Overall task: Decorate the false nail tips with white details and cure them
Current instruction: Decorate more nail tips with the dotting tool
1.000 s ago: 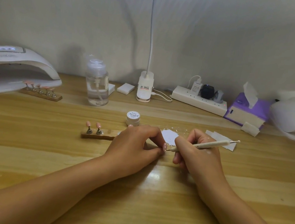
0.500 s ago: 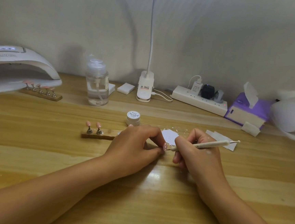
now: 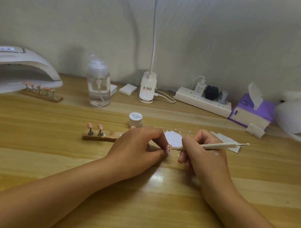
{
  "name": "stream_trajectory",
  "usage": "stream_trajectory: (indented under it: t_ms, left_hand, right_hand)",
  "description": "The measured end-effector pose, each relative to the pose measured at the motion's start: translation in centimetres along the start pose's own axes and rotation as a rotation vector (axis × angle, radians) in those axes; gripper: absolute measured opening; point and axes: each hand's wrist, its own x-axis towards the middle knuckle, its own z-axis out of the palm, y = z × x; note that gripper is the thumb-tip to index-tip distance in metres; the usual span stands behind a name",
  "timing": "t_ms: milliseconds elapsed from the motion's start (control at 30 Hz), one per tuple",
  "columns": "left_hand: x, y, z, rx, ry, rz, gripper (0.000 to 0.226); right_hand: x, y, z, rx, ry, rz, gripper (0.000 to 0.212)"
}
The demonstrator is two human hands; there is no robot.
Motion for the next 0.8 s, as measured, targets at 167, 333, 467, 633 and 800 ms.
stream_trajectory:
  t_ms: [167,333,467,633,800]
  left_hand:
    - [0.0,0.0,0.1,0.001,-0.004,-0.003,0.022]
    - [0.0,-0.3,0.1,-0.013,-0.009,-0.022,0.015]
    - [0.0,-0.2,0.1,-0.018,-0.014,-0.028,0.013]
    - [0.0,0.0,0.1,-0.021,-0.013,-0.034,0.02]
    - [-0.1,0.0,0.1,-0.027,-0.014,-0.042,0.017]
  right_hand:
    - [0.0,-0.5,-0.3,0.061,0.109,-0.109,0.029]
    - [0.7,-0.9,-1.0,-0.069,0.105,-0.268,0.01]
    - [1.5,-0.3,-1.5,0.031,0.139,-0.144,0.023]
    - [2.2,0.1,-2.3,0.18,0.226,-0.033,0.013]
    - [2.5,0.1,-2.3,0.321,0.326,0.024,0.029]
